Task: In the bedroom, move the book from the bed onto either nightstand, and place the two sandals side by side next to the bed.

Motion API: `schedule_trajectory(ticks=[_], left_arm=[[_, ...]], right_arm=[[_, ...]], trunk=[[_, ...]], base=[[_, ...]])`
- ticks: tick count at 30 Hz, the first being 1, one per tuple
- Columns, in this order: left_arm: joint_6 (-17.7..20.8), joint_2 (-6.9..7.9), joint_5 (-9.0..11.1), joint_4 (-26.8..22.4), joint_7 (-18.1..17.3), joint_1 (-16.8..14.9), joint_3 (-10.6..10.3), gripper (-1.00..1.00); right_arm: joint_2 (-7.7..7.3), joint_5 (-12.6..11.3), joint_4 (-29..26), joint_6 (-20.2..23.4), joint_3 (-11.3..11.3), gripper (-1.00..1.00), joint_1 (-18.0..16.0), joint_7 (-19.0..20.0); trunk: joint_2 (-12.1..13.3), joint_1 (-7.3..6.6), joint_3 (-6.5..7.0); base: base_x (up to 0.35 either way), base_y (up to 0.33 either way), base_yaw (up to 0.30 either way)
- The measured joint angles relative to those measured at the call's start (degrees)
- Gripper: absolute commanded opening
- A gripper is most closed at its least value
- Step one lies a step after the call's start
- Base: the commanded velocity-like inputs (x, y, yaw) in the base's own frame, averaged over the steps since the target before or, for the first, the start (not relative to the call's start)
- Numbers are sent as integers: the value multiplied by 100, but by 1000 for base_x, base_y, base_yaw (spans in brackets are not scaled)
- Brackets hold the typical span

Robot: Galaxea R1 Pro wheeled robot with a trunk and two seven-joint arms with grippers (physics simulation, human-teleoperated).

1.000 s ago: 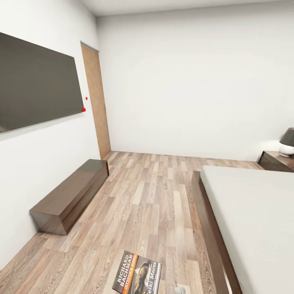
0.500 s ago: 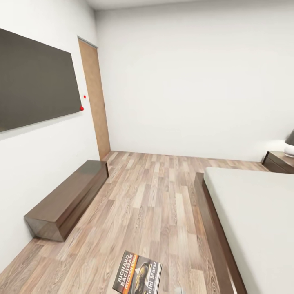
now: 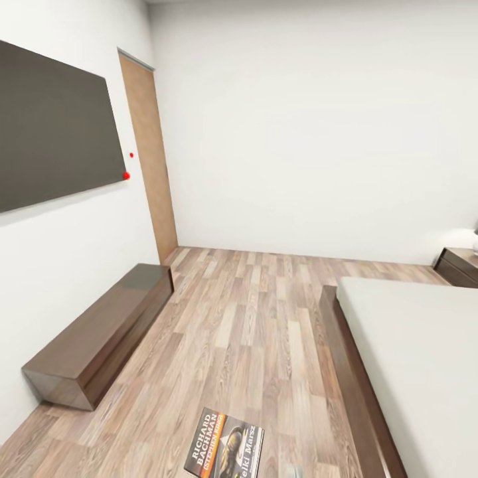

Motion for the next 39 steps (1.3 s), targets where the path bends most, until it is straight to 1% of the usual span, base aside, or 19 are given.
schedule_trajectory(ticks=[10,24,39], left_arm=[[-13,0,0,0,1,0,-1,100],[-22,3,0,1,1,-1,-2,100],[-25,0,-2,0,1,0,-1,100]], right_arm=[[4,1,3,1,1,-100,0,-3],[2,1,21,1,1,-100,1,-3],[21,3,22,-4,1,-100,0,-3]], trunk=[[0,0,-10],[0,0,-38],[0,0,-44]], base=[[324,0,-5],[310,0,-155],[309,9,-26]])
